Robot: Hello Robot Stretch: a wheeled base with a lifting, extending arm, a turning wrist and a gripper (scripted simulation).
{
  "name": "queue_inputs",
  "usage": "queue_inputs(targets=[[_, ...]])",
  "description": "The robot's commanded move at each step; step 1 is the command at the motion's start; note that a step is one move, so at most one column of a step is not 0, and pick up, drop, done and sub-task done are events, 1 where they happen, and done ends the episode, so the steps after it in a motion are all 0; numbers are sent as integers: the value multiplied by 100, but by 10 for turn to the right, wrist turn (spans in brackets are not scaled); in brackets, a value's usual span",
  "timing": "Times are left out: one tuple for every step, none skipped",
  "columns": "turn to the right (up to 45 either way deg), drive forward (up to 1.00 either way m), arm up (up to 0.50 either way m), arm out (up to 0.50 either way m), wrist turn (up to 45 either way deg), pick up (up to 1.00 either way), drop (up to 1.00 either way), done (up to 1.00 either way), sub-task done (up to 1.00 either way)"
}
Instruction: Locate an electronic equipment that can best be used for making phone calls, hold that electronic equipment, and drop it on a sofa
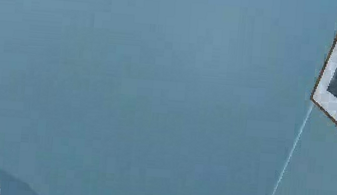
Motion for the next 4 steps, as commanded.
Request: queue_inputs(targets=[[-450, 0, 0, 0, 0, 0, 0, 0, 0], [-330, 0, 0, 0, 0, 0, 0, 0, 0], [0, 25, 0, 0, 0, 0, 0, 0, 0], [-450, 0, 0, 0, 0, 0, 0, 0, 0]])
